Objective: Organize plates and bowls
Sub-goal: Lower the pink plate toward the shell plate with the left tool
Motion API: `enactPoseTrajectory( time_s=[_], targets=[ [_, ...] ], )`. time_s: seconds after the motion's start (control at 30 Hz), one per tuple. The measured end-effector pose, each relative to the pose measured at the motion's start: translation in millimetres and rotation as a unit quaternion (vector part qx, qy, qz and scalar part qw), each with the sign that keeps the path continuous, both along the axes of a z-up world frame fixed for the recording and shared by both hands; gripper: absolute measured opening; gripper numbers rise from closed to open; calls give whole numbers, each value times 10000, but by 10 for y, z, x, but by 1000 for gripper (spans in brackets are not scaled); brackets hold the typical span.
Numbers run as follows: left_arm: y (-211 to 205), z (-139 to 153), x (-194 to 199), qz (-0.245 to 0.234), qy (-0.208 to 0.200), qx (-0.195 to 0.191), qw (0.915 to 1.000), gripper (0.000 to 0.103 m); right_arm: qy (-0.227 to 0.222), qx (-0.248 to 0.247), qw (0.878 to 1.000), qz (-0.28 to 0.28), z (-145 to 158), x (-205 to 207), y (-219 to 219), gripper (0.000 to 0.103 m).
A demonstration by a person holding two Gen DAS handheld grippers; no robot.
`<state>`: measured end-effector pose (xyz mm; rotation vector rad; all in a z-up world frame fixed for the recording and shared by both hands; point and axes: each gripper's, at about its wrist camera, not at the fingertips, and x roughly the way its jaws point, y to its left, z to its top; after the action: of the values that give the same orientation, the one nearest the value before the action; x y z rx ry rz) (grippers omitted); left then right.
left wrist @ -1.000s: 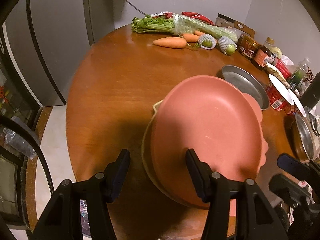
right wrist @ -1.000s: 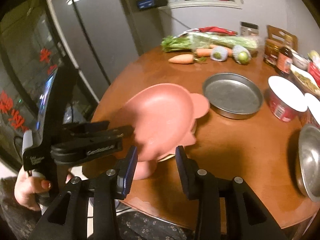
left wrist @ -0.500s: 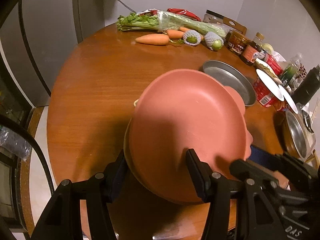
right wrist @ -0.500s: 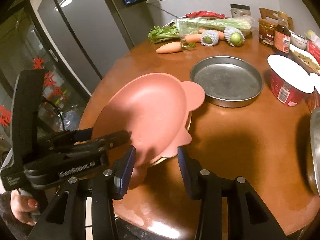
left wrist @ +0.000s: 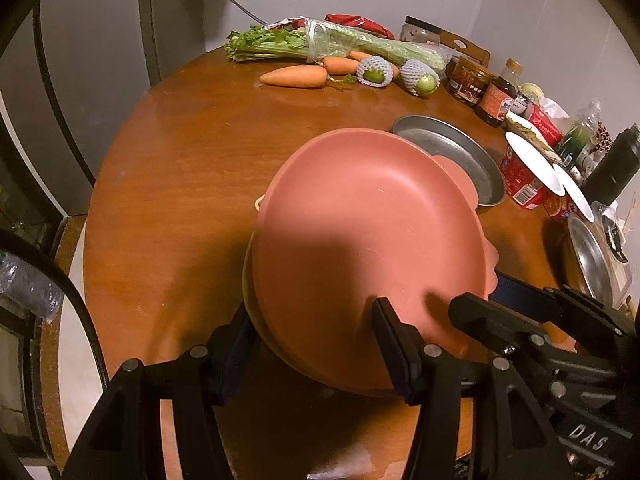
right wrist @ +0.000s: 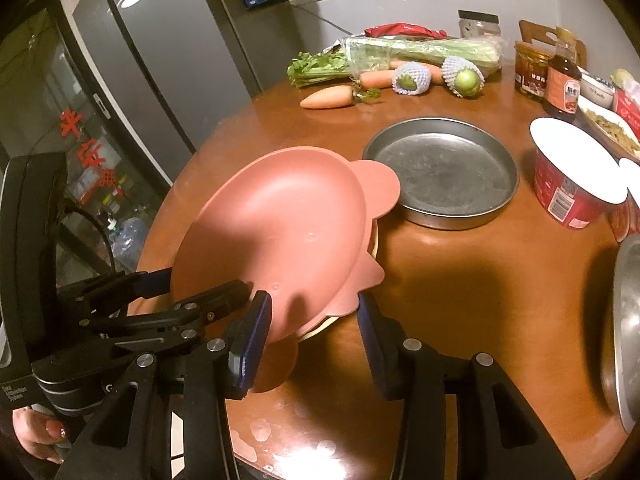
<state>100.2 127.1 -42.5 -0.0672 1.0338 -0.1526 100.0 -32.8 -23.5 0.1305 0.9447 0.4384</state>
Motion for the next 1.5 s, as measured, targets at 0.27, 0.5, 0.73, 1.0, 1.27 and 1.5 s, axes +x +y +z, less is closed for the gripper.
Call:
enactPoseTrajectory(
  time_s=[0.27, 0.5, 0.73, 1.0, 1.27, 1.5],
  targets=[
    [52, 96, -49, 104, -183, -52, 9998, 58, 38, 151, 9998, -156, 41, -10, -146, 47],
    [26, 218, -102, 166, -362, 64, 9992, 61, 7, 177, 9996, -229, 83, -32, -207, 47],
    [-63, 345, -120, 128, -483, 177, 9986, 61, -42, 253, 9992, -315, 138, -65, -312, 47],
    [-262, 537, -111, 18, -702, 322, 9970, 63, -399, 173, 9974, -580, 341, -139, -531, 47],
    [-484, 711, -35, -119, -847, 432, 9954, 64, -760, 77, 9938, -810, 546, -188, -726, 48],
    [-655, 873, 168, -287, -980, 472, 9936, 64, -767, 155, 9915, -1043, 564, -117, -888, 50]
  ],
)
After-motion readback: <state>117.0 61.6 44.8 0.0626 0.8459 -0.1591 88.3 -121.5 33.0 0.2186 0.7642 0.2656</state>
